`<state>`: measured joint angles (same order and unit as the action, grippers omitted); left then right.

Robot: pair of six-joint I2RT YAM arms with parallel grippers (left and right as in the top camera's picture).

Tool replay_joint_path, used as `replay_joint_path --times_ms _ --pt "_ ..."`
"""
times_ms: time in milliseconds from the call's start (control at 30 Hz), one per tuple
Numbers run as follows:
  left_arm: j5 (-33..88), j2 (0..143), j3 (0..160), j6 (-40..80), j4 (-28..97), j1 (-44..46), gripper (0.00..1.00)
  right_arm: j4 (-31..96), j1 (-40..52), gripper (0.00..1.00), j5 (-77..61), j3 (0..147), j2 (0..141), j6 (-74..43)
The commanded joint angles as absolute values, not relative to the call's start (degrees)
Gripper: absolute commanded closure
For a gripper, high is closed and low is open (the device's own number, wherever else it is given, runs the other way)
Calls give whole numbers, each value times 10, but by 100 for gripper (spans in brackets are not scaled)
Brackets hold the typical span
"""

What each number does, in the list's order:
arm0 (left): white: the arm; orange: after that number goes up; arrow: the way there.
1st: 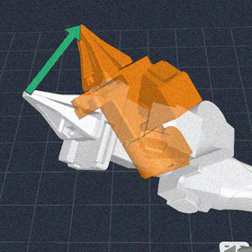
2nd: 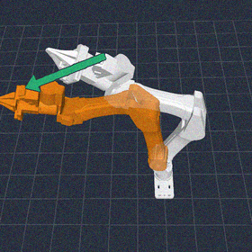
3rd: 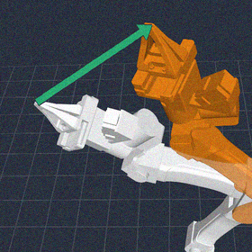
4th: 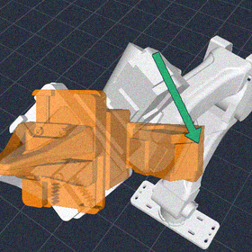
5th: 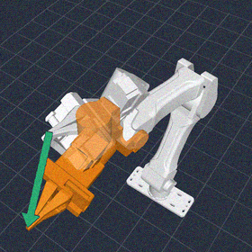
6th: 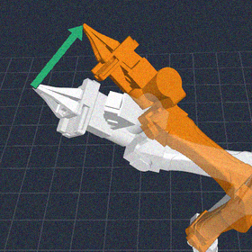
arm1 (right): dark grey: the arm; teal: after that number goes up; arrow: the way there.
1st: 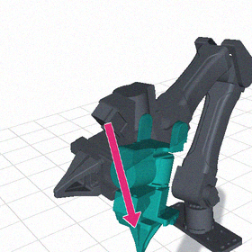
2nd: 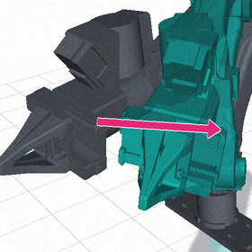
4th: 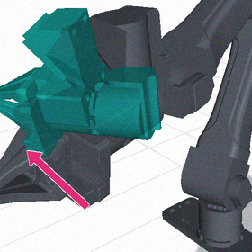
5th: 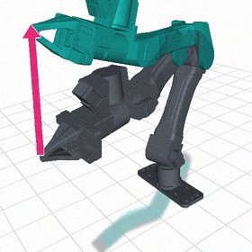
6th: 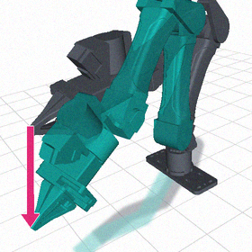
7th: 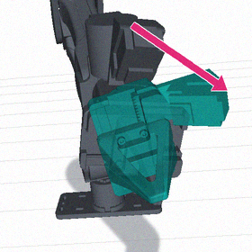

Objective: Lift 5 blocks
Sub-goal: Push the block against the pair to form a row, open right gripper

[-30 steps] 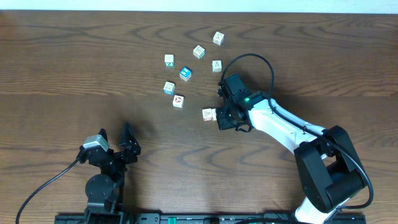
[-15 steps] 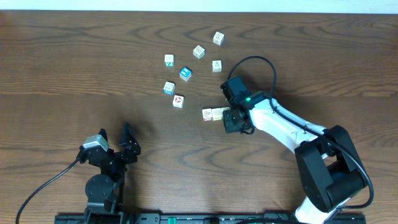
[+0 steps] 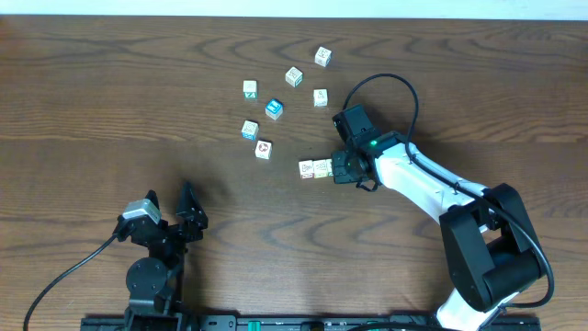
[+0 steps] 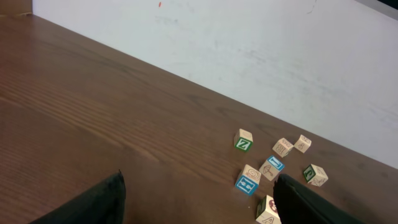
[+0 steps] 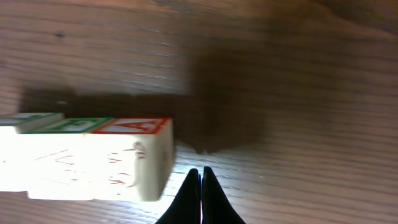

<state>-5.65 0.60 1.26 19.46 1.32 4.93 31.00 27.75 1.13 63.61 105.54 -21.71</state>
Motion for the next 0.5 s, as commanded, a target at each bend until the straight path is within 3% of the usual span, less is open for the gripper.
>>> replay_joint_path --times_ms 0,467 --pt "-60 2 2 189 37 47 24 301 275 99 -11 634 1058 -216" --pt "-60 2 2 189 37 47 23 298 282 99 -35 633 1058 -216"
